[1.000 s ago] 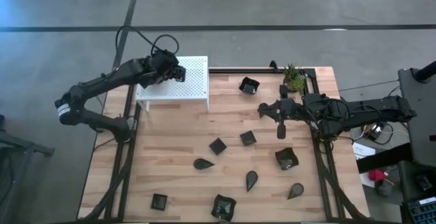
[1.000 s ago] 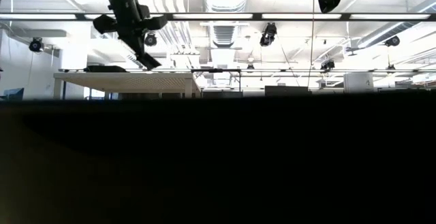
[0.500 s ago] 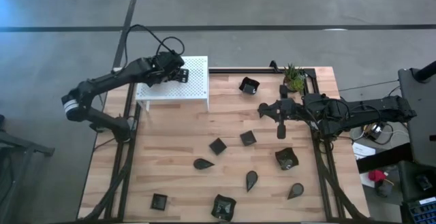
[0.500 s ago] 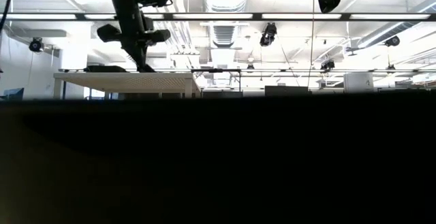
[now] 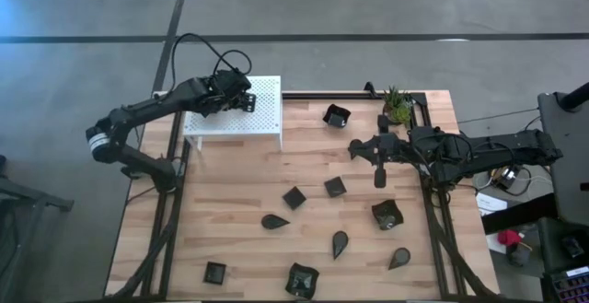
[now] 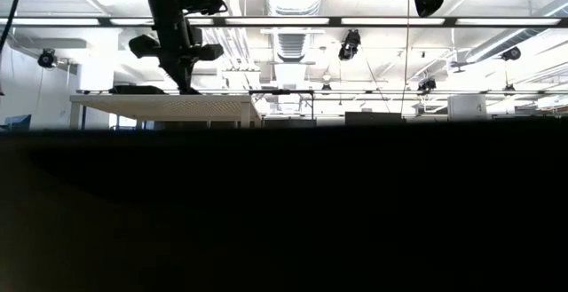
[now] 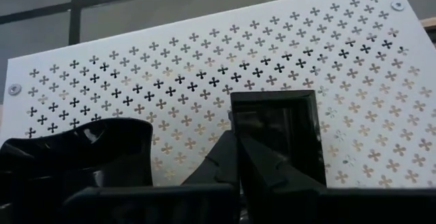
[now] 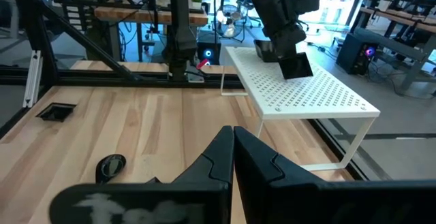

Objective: Pick & Place Mini shaped plates
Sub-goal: Put the square plate on the shelf, then put the drop shaped plate on the shelf

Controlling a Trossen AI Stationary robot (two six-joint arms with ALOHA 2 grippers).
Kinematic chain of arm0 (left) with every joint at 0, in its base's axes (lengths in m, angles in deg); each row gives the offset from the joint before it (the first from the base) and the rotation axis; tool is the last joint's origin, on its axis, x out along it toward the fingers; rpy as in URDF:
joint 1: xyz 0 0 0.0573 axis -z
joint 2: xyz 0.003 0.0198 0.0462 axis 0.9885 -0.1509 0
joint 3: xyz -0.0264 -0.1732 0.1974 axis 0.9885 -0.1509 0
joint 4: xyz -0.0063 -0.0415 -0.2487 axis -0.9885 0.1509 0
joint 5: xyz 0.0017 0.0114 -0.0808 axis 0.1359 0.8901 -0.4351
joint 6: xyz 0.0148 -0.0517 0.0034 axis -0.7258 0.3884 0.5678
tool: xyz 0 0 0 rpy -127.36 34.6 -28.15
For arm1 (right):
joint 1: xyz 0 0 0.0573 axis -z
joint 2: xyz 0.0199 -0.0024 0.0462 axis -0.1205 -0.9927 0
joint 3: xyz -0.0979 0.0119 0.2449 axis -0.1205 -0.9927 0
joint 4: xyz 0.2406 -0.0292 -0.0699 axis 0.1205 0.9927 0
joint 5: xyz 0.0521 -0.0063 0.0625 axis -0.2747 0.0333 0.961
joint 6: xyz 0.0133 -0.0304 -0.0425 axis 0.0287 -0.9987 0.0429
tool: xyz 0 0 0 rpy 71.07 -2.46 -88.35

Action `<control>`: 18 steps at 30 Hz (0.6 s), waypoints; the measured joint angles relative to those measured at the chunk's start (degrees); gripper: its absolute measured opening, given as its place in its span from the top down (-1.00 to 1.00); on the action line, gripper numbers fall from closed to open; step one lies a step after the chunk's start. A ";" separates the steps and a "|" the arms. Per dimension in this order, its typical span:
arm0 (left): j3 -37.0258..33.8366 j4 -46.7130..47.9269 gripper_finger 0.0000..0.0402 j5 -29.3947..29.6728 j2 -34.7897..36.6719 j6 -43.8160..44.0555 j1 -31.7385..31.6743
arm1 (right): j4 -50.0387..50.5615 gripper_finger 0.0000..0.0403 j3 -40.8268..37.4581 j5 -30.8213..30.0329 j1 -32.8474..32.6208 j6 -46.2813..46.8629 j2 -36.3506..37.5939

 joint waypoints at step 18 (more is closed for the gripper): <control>0.00 0.03 0.82 0.42 0.23 -5.44 -0.24 | 0.02 0.96 0.00 0.02 0.00 0.00 0.00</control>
